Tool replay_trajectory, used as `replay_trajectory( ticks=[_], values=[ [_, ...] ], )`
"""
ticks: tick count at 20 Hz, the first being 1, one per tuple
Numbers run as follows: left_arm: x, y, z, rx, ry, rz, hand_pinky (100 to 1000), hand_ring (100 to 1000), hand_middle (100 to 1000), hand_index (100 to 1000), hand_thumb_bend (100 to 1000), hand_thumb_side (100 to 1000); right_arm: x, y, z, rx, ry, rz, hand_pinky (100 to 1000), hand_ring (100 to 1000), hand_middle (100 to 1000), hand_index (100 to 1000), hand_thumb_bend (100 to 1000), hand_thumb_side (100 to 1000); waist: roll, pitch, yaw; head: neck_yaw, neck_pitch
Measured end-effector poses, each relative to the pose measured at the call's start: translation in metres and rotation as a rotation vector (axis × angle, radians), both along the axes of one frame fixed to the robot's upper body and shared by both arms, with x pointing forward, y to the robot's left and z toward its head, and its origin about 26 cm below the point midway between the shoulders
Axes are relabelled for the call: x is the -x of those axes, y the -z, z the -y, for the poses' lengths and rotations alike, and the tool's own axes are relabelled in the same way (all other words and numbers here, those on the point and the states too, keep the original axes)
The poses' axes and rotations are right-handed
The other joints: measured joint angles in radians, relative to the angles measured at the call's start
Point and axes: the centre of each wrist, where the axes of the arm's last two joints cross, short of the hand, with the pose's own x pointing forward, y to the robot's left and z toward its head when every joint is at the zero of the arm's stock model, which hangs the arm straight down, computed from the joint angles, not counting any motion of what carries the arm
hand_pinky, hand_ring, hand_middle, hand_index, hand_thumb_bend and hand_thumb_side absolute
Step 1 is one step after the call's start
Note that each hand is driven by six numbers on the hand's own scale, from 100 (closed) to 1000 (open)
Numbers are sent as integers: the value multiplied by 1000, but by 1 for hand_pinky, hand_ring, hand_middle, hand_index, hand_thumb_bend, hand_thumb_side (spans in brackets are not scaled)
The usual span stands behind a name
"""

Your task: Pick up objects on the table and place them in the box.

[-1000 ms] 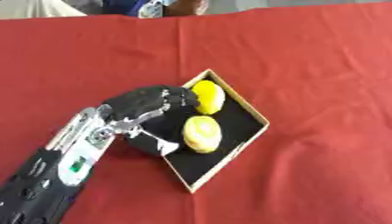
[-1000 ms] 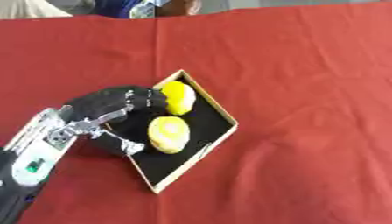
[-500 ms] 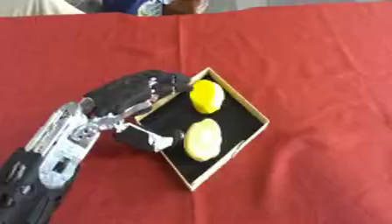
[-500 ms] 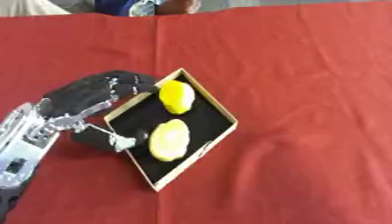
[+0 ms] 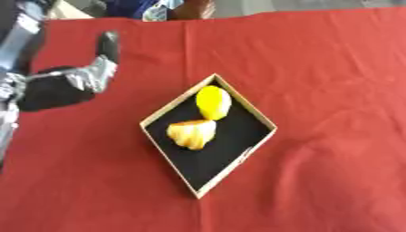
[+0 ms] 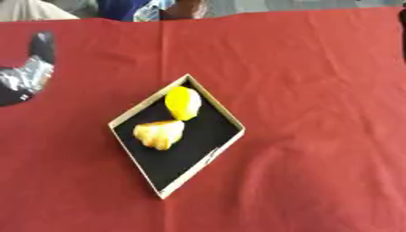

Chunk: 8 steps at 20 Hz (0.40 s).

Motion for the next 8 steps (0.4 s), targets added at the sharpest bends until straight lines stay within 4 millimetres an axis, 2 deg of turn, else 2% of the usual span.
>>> replay_trajectory(
  ticks=[4,8],
  values=[
    [6,9,-45,316,-50,68,854,761,834,882,100,543,0,-1,1,-8,9,24,899,800,769,844,100,528,-12,0,11,-5,0],
    [14,24,-79,526,-92,140,858,762,832,883,100,562,1,-1,2,-9,18,45,898,801,769,844,100,527,-31,0,23,-4,0]
  ],
)
